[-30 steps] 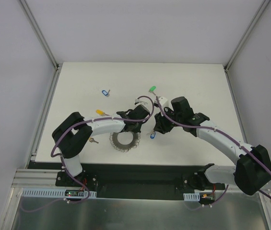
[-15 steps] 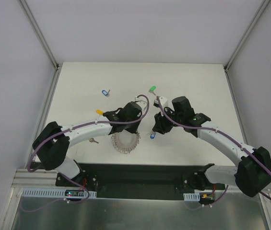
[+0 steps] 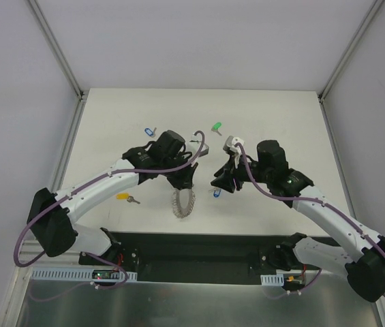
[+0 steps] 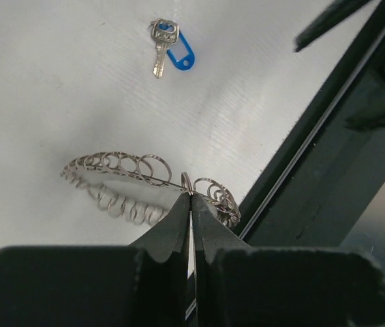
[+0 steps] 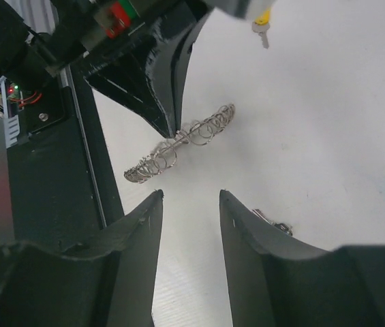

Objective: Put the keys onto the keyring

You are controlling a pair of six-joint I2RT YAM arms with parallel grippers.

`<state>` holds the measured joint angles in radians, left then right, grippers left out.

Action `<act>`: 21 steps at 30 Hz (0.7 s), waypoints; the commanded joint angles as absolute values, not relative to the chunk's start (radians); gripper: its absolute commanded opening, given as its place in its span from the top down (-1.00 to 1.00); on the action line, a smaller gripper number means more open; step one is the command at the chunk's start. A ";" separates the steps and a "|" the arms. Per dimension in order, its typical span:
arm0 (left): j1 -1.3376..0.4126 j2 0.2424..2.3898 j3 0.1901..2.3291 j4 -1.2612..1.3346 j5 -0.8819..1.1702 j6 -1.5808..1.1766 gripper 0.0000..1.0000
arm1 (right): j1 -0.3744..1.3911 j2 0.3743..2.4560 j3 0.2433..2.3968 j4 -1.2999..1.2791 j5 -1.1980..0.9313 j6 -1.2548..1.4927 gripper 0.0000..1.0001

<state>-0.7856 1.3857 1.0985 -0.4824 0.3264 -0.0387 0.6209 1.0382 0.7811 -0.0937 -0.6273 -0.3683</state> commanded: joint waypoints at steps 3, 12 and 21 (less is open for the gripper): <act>-0.790 1.275 1.181 -0.575 0.454 0.069 1.00 | 0.641 1.045 0.805 -0.052 -0.764 -0.400 0.17; -0.790 1.241 1.232 -0.643 0.523 0.147 1.00 | 0.706 1.132 0.880 -0.072 -0.827 -0.457 0.20; -0.790 1.278 1.344 -0.733 0.577 0.212 1.00 | 0.721 1.212 0.954 -0.025 -0.885 -0.489 0.25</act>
<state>-0.7856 1.2697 1.2644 -0.6952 0.5163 0.1581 0.7143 1.1904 0.8909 -0.0944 -0.8124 -0.4492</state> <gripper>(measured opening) 0.003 0.382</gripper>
